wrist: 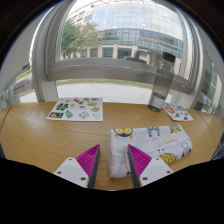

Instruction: Fold towel

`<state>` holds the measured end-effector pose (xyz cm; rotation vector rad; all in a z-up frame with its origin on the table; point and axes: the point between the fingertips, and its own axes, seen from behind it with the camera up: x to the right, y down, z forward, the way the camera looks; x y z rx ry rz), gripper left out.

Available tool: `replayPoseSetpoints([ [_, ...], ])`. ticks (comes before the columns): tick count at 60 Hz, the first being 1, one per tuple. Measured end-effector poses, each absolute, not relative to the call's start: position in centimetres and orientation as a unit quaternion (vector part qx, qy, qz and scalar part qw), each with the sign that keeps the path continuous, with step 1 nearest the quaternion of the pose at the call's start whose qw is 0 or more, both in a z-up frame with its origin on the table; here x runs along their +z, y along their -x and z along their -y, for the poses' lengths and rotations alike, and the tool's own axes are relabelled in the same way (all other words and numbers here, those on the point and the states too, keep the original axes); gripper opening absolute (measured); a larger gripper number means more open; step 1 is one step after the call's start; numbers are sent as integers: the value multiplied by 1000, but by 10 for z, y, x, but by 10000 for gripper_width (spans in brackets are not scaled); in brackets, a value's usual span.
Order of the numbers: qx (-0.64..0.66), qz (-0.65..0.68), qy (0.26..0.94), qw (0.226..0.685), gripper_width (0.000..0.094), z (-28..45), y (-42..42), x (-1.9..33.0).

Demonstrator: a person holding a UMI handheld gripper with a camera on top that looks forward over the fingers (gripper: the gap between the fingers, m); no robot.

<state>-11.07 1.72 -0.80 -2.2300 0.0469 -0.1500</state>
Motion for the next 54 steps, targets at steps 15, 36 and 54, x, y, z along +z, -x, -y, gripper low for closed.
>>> replayPoseSetpoints([
  [15, -63, -14, 903, 424, 75, -24, 116, -11],
  [36, 43, -30, 898, 437, 31, -21, 120, 33],
  [54, 68, -58, 867, 490, 31, -23, -27, 122],
])
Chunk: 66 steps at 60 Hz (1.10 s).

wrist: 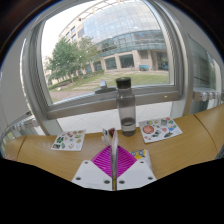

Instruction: Fold towel

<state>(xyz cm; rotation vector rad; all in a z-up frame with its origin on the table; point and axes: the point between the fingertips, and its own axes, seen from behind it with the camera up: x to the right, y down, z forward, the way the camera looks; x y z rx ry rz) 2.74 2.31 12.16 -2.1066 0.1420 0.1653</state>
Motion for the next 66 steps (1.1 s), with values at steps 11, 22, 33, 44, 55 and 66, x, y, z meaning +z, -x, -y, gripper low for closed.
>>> replayPoseSetpoints([
  [11, 41, -80, 893, 441, 30, -23, -120, 60],
  [22, -16, -93, 905, 416, 453, -20, -192, 10],
  [33, -36, -86, 889, 448, 580, -21, -210, 34],
  [44, -18, -55, 859, 509, 800, -13, -159, 112],
  [55, 4, -28, 830, 556, 811, 9, -77, 169],
  [66, 9, -3, 825, 565, 820, 35, -4, 180],
])
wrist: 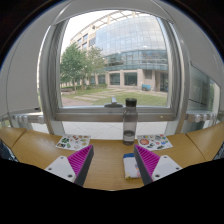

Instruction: Fold towel

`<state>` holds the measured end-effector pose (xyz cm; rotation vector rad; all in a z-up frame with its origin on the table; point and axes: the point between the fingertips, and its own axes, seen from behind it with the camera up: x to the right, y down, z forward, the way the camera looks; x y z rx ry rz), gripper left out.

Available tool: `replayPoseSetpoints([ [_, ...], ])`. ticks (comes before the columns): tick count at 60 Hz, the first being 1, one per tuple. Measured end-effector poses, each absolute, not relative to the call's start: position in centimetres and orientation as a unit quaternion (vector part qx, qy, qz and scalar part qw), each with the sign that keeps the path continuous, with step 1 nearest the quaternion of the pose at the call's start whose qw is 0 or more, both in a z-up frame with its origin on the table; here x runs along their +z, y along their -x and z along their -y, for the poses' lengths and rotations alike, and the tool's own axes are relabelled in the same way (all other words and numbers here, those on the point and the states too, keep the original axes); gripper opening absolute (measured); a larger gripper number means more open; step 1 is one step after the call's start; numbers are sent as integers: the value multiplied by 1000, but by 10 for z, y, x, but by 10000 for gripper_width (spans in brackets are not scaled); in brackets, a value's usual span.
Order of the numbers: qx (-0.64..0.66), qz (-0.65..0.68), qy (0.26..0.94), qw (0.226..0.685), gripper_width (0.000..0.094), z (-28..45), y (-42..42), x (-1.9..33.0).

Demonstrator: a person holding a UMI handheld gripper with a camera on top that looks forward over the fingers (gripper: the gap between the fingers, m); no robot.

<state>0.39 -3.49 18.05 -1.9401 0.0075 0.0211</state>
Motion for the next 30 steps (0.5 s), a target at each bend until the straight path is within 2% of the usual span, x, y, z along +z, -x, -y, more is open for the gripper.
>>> replayPoseSetpoints([
  [14, 4, 10, 823, 568, 828, 69, 49, 182],
  [30, 1, -1, 820, 572, 827, 93, 74, 184],
])
